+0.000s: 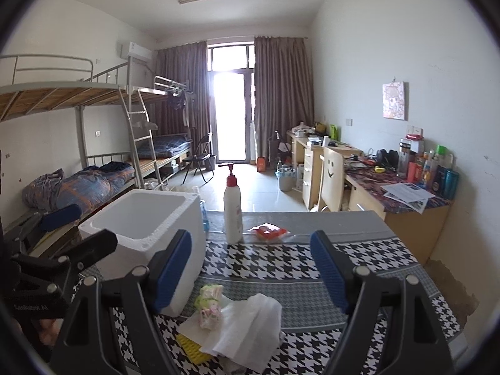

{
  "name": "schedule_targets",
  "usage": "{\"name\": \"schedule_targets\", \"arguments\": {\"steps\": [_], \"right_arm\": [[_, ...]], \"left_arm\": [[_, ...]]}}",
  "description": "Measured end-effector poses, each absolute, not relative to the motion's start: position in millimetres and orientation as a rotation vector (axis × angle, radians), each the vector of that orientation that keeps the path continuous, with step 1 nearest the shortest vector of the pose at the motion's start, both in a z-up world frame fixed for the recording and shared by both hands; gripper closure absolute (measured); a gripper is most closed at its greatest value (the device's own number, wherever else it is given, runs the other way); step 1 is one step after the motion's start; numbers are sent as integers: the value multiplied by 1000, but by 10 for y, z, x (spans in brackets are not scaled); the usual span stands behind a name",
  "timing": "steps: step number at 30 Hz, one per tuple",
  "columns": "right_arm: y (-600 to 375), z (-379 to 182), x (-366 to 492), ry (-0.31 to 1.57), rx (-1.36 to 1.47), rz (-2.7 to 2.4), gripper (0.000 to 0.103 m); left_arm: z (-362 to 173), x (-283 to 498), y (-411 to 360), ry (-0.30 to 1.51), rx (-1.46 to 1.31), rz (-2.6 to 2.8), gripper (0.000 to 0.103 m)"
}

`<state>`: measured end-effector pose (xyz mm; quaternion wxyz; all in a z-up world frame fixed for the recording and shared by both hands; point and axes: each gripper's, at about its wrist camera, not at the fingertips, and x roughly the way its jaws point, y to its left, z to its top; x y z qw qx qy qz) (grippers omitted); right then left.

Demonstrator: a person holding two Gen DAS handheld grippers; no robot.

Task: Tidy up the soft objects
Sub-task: 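Withdraw both grippers from the foam box back toward the table items, then move right gripper to the white tissue while left gripper approaches the flower bag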

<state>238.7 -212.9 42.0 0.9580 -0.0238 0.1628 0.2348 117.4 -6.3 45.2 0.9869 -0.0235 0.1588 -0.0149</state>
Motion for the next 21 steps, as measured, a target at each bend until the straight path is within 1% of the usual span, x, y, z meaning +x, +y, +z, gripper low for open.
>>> {"name": "schedule_targets", "arguments": {"steps": [21], "right_arm": [[-2507,145,2411,403,-17,388,21]], "left_arm": [[225,1402,-326,359,-53,-84,1]]}}
